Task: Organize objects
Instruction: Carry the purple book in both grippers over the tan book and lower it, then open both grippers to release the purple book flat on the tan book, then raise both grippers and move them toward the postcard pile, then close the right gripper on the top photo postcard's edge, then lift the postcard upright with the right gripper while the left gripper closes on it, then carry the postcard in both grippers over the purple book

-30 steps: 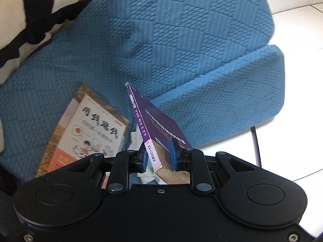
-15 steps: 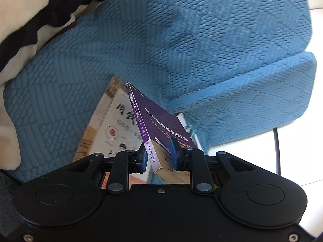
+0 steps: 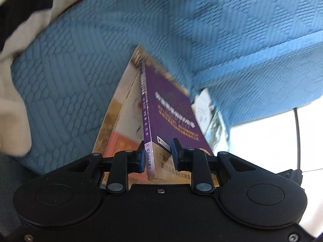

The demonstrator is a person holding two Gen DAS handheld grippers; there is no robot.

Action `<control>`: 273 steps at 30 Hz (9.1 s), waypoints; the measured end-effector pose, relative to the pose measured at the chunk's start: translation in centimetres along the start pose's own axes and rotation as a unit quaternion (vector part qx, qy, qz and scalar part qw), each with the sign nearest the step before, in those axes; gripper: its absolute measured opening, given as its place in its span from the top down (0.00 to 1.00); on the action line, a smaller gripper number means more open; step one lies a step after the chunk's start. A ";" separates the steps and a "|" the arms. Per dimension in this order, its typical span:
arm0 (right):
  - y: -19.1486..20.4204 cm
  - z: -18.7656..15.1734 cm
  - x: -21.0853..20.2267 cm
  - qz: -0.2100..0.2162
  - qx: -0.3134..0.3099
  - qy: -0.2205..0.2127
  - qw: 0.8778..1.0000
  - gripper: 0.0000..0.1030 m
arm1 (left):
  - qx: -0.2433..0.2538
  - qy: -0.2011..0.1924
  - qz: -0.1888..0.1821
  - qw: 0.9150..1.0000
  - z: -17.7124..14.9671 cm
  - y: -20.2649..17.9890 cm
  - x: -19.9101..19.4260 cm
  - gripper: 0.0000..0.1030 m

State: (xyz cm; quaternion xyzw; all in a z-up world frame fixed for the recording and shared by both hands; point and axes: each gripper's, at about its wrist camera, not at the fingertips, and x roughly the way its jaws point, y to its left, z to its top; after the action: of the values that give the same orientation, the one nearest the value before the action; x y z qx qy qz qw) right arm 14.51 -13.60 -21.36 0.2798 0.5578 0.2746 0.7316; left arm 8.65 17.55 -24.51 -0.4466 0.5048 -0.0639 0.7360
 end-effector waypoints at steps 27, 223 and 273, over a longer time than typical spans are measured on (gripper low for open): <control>-0.8 -1.8 -1.1 -0.114 -0.020 0.041 0.992 0.64 | 0.101 -0.002 0.123 0.987 -2.3 -5.1 -1.5 0.41; -32.2 2.7 -15.9 0.092 0.258 -0.293 0.916 0.65 | -0.033 -0.049 -0.091 0.994 -11.5 -20.7 24.4 1.00; -21.8 1.9 -15.4 0.075 0.157 -0.290 0.941 0.96 | -0.126 0.015 -0.162 0.979 -15.9 -12.7 17.1 0.88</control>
State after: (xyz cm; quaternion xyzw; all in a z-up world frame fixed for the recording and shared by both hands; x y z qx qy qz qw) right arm 14.77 -39.90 -26.33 0.4993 0.3347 0.1444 0.7860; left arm 8.78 -8.75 -28.51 -0.6105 0.4406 -0.1248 0.6462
